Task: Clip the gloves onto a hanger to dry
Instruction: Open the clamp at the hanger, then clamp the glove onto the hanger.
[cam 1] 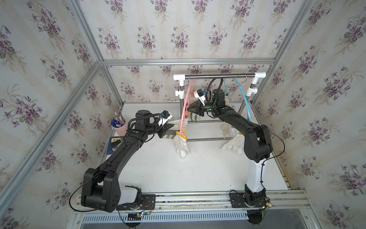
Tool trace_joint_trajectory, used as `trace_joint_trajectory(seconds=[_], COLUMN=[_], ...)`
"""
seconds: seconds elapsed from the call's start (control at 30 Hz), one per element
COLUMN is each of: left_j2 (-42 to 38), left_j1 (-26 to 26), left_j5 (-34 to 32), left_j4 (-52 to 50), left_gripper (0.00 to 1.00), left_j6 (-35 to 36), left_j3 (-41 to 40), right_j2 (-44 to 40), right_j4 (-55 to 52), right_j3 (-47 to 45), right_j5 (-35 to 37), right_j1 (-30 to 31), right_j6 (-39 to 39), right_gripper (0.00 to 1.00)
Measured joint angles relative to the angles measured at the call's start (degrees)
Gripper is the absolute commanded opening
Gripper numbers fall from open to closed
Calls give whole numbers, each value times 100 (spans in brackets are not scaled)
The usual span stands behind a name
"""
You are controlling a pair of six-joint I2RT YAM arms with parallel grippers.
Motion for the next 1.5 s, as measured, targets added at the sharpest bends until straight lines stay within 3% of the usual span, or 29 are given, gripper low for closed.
trace_joint_trajectory(seconds=[0.23,0.6,1.03,1.5], left_j2=[20,208,999,1117], left_j1=[-22,-133,-398,-584], left_j5=[0,-13,-293,-424], left_j4=[-2,-11,138,481], left_gripper=[0,0,0,0], left_j6=[0,-9,-352,-708], left_j3=[2,107,452,634], right_j2=[0,-7,-153,-269], right_j4=[4,20,-118,-52], right_j3=[0,-2,-15,-282], right_j5=[-2,4,61,39], right_j1=[0,0,-13,-15], right_j6=[2,28,24,0], right_gripper=[17,0,0,0])
